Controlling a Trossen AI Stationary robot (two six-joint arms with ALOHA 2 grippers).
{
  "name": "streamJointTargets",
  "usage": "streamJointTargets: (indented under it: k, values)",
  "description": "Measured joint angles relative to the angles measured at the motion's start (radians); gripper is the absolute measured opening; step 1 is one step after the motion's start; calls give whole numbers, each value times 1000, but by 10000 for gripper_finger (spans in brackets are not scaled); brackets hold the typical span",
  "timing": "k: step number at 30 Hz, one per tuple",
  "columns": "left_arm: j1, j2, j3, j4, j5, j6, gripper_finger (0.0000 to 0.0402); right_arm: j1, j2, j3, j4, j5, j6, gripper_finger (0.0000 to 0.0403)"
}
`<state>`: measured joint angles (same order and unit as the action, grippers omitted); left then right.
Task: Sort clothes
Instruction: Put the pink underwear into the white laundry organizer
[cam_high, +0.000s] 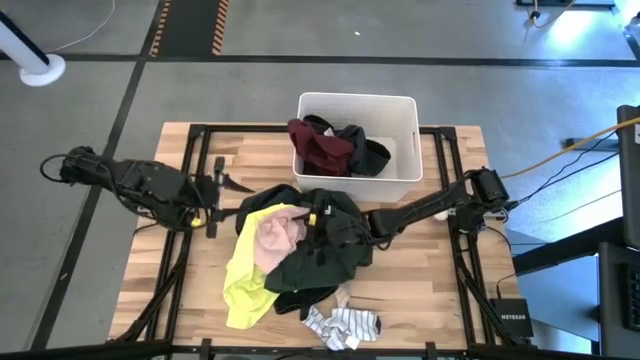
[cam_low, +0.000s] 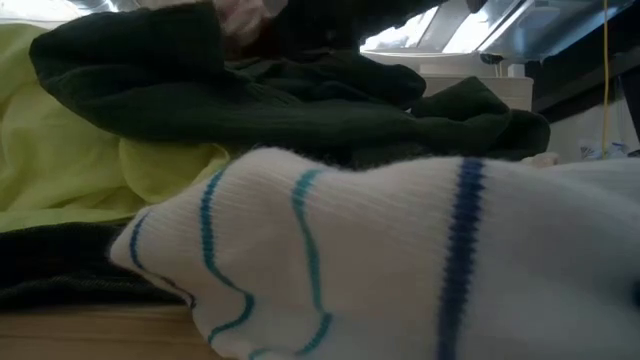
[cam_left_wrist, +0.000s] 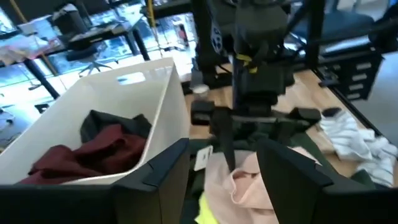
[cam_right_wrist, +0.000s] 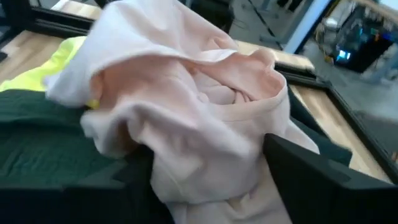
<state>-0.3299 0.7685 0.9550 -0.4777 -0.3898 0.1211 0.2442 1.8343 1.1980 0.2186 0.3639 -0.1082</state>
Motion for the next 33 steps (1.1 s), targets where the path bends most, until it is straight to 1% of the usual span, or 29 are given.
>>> streamJointTargets:
  k: [3,8,10,13,14,15,20,24,26,28,30,33]
  values:
    - [4,-13,0,-20,-1,-18,182,-6,0,0,-2,-18,26,225]
    - [2,-16,0,-91,1,-100,182,-4,0,0,-6,-18,26,149]
    - [3,-11,0,-85,0,-113,182,-3,0,0,-3,-9,26,109]
    - [3,-4,0,-70,1,-110,182,-4,-16,-1,-14,6,22,35]
    - [3,0,0,-66,1,-114,182,-4,-32,-1,-15,9,12,21]
    - [3,1,0,-62,1,-121,182,-4,-53,-1,-17,19,-6,16]
    - [2,13,0,-68,1,-169,182,-11,-224,-1,-31,162,-126,36]
    - [2,26,0,-67,1,-177,182,-70,-397,-1,-73,208,-187,14]
    - [2,28,0,-65,1,-184,182,-118,-474,0,-82,219,-195,12]
    - [2,33,0,-61,1,-187,182,-174,-532,1,-94,218,-197,19]
    - [2,33,0,-54,1,-183,182,-236,-572,1,-114,205,-204,26]
    - [3,34,0,-37,0,-166,182,-333,-600,1,-175,160,-205,25]
